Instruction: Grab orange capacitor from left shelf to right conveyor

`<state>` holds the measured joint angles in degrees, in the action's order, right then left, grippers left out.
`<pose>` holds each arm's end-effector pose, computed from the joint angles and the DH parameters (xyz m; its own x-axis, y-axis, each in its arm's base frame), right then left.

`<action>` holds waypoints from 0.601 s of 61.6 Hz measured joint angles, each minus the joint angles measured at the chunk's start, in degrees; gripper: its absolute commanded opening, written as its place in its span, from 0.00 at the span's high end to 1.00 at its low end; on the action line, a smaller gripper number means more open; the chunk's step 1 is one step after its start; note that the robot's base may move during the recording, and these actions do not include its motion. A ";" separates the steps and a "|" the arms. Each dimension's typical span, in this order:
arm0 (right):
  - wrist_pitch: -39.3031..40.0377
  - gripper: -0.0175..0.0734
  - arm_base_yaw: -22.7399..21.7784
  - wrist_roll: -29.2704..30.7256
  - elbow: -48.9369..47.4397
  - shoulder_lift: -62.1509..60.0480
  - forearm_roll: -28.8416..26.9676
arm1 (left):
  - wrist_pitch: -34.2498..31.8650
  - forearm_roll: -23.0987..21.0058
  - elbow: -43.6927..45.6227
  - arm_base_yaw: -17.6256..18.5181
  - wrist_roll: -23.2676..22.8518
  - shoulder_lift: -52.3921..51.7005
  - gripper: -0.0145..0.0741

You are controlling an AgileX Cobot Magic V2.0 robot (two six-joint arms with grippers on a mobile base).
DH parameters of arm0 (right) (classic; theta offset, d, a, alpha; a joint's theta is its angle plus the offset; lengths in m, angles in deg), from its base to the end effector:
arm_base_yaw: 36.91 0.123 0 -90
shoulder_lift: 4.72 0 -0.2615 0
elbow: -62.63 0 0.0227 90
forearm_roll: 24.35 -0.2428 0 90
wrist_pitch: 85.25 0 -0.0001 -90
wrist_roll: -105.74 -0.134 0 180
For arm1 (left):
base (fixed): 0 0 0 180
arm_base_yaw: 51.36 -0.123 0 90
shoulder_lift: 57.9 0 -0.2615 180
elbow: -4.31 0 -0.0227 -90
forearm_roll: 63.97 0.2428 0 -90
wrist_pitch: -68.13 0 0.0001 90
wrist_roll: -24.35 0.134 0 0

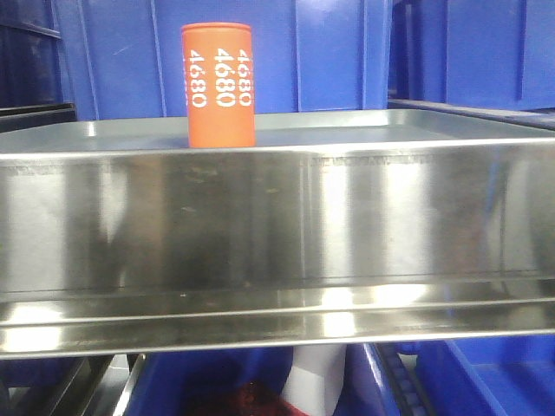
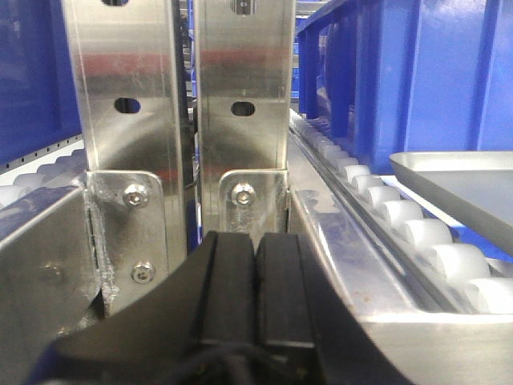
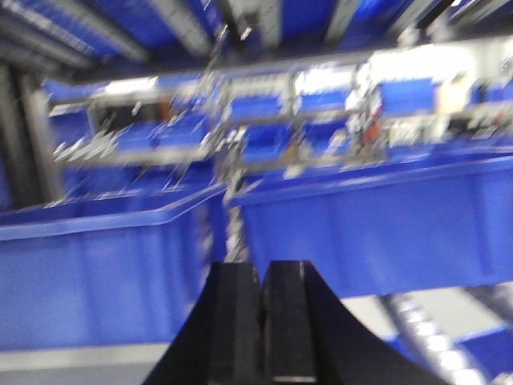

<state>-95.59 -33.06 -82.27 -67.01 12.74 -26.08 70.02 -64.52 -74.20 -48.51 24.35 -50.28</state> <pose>0.0977 0.0073 0.3415 0.1896 0.1818 -0.9649 -0.1059 0.9808 0.1640 0.1153 -0.0058 0.2012 0.0340 -0.0113 -0.9994 0.0504 0.9987 -0.0096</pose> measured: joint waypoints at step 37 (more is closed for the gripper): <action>-1.10 0.12 31.58 -0.38 -19.65 43.40 0.00 | 0.00 0.00 0.00 0.00 0.00 0.00 0.98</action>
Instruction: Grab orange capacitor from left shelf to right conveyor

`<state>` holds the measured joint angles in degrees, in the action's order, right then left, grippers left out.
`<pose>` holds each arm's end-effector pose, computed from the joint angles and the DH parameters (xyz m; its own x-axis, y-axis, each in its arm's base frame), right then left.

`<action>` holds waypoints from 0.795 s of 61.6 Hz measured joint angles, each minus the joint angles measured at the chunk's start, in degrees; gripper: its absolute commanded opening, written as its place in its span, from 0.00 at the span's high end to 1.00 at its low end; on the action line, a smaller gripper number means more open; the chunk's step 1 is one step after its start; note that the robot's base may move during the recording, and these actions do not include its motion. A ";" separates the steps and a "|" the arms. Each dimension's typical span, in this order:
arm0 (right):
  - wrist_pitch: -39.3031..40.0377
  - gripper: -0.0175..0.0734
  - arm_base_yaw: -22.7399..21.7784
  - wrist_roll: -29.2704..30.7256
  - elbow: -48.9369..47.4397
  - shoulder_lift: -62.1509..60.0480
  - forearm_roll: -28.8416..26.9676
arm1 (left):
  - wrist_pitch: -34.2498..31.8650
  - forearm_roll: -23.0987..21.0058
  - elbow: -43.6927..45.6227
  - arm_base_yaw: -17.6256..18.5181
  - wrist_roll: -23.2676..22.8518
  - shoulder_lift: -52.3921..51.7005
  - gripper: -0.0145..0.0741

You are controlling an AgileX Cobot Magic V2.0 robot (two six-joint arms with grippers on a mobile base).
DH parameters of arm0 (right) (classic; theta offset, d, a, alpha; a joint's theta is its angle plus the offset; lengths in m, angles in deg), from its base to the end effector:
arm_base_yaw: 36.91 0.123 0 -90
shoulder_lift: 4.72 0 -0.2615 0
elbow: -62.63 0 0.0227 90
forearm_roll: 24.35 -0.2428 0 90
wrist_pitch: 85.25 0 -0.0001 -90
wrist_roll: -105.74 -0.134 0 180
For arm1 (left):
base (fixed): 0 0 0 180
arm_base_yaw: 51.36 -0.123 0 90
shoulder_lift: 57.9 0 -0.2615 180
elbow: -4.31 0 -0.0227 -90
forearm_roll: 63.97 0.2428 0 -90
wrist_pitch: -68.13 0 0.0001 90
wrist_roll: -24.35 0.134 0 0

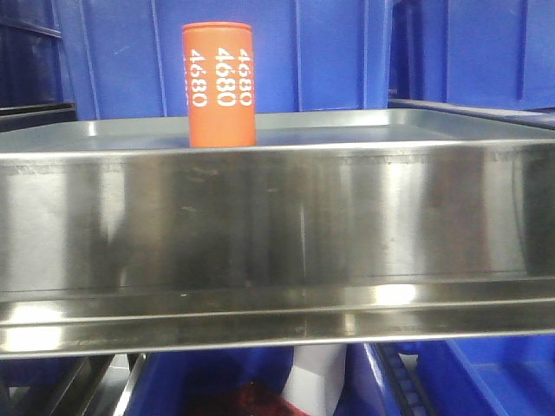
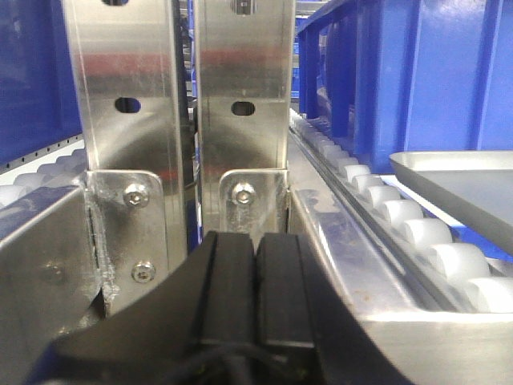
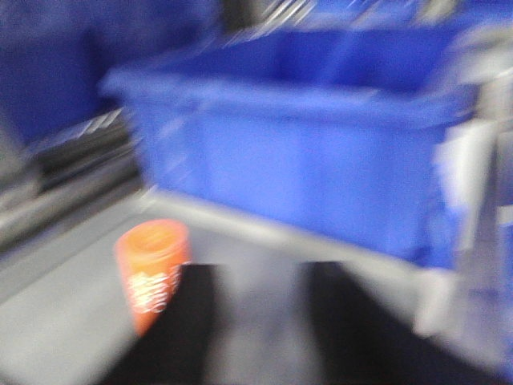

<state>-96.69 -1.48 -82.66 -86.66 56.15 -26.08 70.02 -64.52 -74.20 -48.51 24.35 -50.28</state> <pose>0.2004 0.1436 0.3371 -0.2831 0.0137 -0.9590 -0.5432 0.8217 0.1721 0.1153 -0.0058 0.2012 0.0340 -0.0113 -0.9994 0.0504 0.9987 -0.0096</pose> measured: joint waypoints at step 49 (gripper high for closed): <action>22.79 0.12 7.53 -0.65 -0.89 25.92 -0.20 | 0.00 0.00 0.00 0.00 0.00 0.00 0.98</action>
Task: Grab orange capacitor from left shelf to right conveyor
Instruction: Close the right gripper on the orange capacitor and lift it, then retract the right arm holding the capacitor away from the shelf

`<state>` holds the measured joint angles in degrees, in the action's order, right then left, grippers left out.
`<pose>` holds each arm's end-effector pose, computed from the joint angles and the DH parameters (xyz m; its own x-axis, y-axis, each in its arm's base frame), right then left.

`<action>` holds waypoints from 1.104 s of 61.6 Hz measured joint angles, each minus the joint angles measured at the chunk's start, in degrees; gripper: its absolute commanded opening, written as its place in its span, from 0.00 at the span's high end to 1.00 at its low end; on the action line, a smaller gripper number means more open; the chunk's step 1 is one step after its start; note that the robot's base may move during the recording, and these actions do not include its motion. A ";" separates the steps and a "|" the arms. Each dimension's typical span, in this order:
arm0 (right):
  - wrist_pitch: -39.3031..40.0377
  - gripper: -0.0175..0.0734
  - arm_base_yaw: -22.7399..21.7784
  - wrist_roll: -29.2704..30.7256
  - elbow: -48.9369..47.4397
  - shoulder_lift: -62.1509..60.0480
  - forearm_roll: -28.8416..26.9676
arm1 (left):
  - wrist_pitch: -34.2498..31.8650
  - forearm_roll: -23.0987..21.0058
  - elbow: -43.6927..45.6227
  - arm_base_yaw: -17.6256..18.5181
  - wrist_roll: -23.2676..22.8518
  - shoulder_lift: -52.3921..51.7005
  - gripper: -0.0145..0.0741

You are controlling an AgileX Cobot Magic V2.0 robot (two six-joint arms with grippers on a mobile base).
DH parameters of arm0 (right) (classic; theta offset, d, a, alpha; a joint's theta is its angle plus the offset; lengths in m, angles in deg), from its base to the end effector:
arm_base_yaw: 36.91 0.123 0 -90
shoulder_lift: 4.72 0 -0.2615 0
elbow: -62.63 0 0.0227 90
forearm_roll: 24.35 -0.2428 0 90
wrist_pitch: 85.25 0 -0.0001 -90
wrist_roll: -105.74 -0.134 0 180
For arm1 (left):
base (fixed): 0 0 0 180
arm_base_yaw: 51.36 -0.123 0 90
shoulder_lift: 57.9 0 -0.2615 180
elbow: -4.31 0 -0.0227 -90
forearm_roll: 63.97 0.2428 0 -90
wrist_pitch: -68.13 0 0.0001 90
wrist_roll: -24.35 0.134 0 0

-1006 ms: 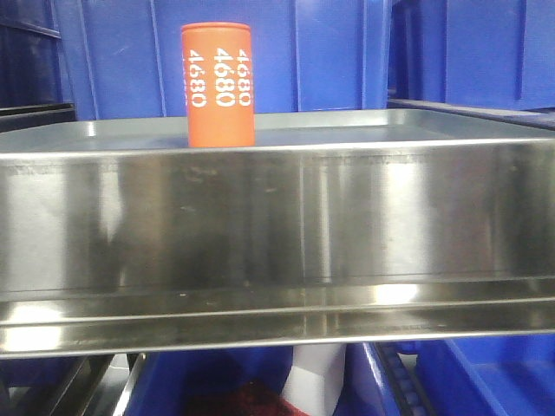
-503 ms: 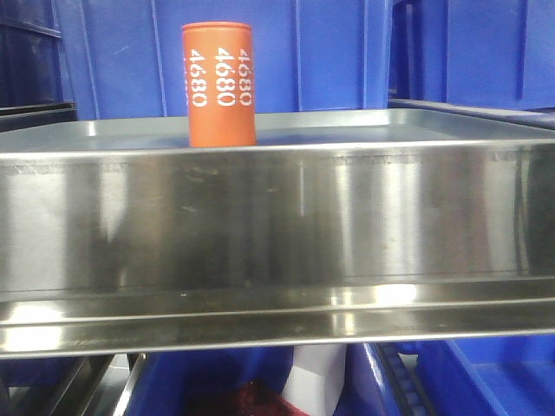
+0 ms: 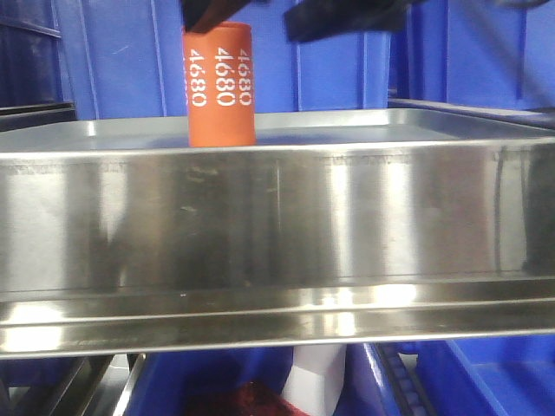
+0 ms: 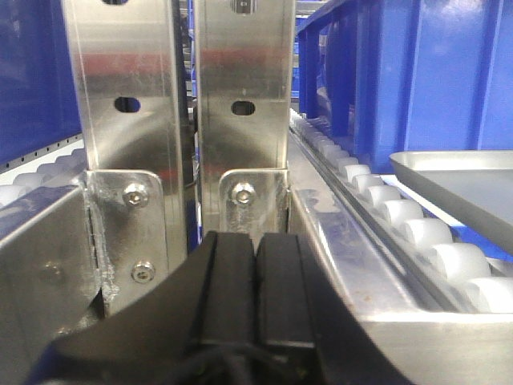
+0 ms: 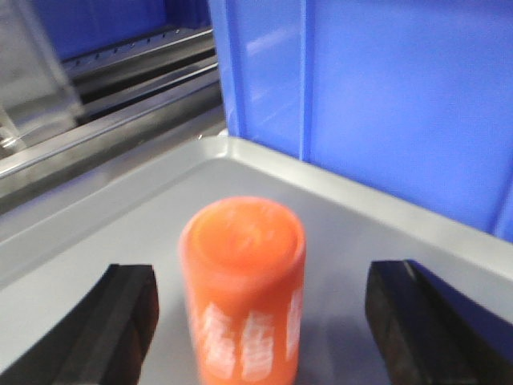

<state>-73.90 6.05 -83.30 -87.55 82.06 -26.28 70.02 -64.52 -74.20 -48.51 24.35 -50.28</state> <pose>0.2508 0.2323 0.2603 -0.3174 -0.0365 -0.9476 -0.6280 0.7568 0.1813 0.1153 -0.0058 0.2012 0.0340 -0.0113 -0.9994 0.0504 0.9987 -0.0096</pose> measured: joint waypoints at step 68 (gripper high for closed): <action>7.39 0.75 0.00 -0.24 7.39 -13.67 1.34 | 0.00 0.00 0.00 0.00 0.00 0.00 0.98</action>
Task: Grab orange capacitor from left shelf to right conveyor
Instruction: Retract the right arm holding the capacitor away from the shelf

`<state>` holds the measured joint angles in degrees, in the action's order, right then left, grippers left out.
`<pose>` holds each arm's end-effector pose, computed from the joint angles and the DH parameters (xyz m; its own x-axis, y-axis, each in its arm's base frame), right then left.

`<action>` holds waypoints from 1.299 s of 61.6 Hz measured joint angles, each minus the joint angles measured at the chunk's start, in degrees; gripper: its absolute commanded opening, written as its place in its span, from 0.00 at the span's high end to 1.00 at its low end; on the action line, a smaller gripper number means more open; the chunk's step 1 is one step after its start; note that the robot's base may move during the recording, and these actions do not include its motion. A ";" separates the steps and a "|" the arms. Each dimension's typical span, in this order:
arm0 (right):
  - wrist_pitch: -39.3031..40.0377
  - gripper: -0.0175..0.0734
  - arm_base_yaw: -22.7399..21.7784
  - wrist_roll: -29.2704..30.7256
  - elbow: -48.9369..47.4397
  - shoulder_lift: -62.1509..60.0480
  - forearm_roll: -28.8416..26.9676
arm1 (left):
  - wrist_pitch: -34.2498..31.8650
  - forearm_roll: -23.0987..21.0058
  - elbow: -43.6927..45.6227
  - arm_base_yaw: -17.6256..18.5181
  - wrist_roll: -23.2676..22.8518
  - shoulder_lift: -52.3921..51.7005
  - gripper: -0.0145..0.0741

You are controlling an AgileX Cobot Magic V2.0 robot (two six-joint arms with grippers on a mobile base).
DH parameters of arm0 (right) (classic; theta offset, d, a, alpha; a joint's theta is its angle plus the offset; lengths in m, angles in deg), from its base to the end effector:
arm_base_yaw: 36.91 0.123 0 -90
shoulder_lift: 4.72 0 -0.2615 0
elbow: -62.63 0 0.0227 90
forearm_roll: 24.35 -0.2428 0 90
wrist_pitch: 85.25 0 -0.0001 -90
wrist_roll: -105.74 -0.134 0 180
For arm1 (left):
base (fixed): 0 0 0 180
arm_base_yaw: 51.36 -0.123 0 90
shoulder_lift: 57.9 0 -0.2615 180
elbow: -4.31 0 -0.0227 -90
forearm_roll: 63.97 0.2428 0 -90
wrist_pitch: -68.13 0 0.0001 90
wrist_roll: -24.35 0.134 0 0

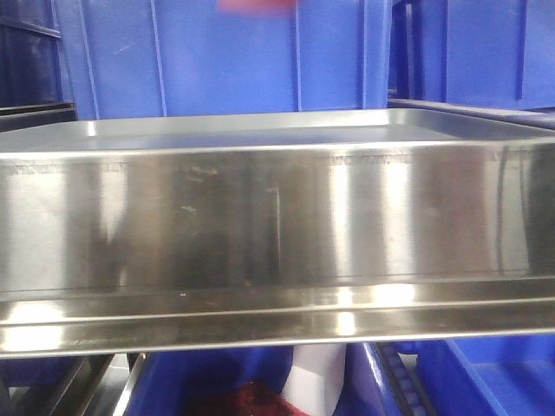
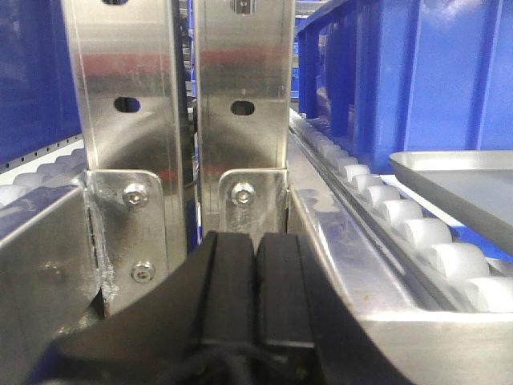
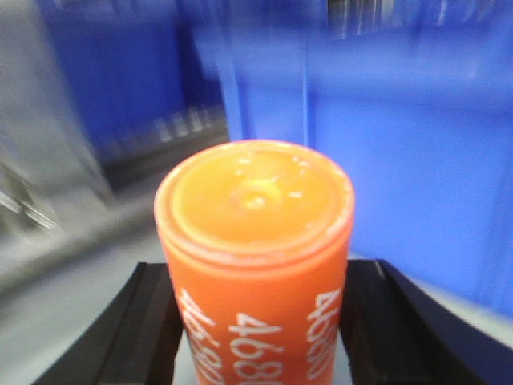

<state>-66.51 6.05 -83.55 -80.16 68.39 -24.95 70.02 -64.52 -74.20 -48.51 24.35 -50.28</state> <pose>0.2151 0.1997 0.3064 -0.1361 0.1072 -0.9849 -0.6655 0.7265 0.1711 0.1153 -0.0058 0.2012 0.0340 -0.0113 -0.9994 0.0504 0.9987 -0.0096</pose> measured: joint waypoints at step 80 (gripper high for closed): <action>-53.28 0.75 0.00 -0.03 12.00 -65.51 1.48 | 0.00 0.00 0.00 0.00 0.00 0.00 0.98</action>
<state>-119.79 6.05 -83.57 -68.15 2.89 -23.47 70.02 -64.52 -74.20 -48.51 24.35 -50.28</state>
